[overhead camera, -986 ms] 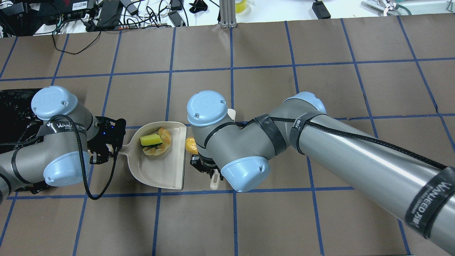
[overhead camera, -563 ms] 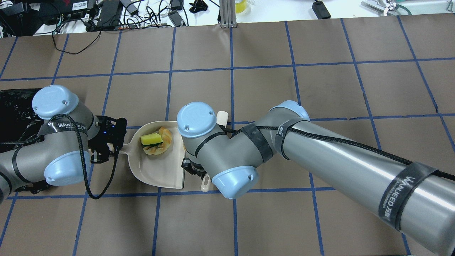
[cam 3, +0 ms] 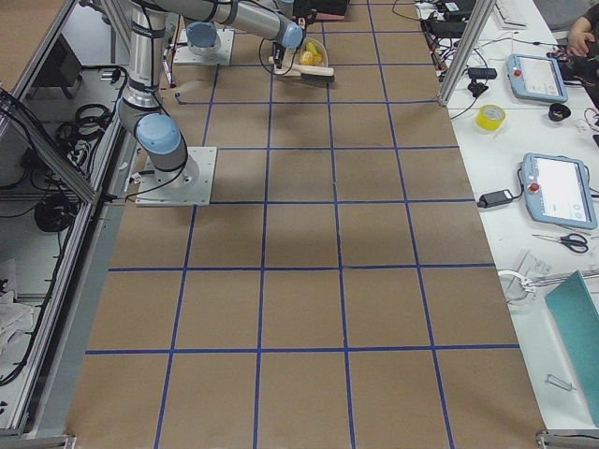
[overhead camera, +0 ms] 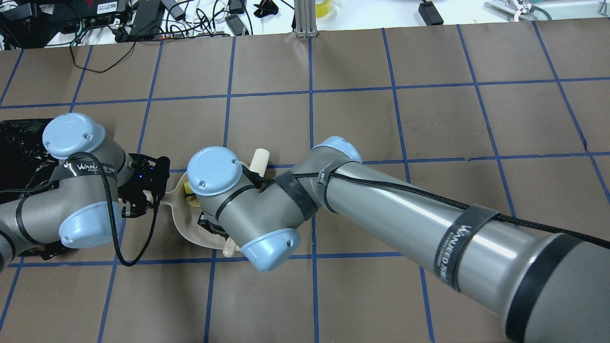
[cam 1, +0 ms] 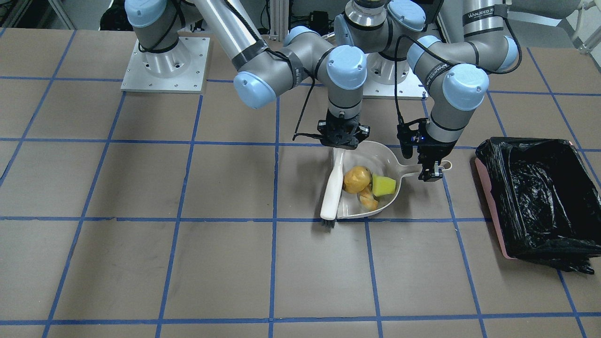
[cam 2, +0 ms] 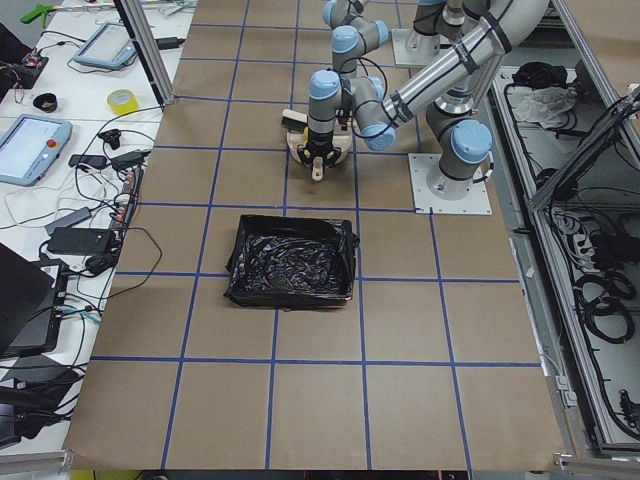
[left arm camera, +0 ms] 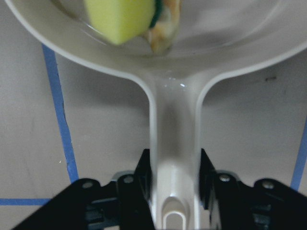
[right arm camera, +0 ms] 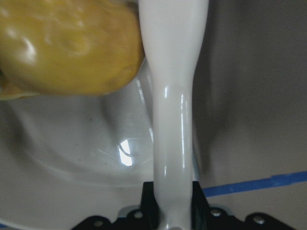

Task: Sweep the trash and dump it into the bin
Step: 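Sweep the yellow potato into the dustpan with the brush in the right gripper, then lift the brush with the right gripper while the left carries the dustpan to the bin, then tilt the dustpan over the black trash bag with the left gripper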

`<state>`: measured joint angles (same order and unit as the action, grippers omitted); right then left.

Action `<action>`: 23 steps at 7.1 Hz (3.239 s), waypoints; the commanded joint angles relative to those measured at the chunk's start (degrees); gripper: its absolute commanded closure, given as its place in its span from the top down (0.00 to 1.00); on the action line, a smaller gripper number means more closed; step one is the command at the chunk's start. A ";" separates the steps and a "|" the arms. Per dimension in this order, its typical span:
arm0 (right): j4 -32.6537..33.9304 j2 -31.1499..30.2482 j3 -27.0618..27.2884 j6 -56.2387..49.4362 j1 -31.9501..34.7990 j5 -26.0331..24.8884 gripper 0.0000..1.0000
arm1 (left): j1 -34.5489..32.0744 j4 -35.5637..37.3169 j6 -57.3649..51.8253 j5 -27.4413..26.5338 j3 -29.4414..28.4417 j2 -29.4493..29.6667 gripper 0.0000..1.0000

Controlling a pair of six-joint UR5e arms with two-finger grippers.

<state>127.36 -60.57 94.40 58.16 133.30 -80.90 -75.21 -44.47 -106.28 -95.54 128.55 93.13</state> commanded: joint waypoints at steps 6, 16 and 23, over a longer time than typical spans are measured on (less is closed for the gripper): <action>-12.36 0.46 -6.94 -0.05 0.39 -4.17 0.00 | 0.15 0.18 -0.06 0.26 -0.92 -0.14 0.04; -31.39 -12.48 -6.86 -63.60 -51.05 -10.33 0.00 | 35.89 -35.42 -27.09 9.15 -35.71 4.06 0.00; -19.78 -4.12 -2.56 -72.14 -59.81 -17.01 0.00 | 25.09 -6.45 -31.19 -34.44 -39.86 12.69 0.00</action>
<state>106.76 -64.72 90.24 -13.95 74.03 -97.67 -44.08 -55.91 -138.45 -119.98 88.04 105.18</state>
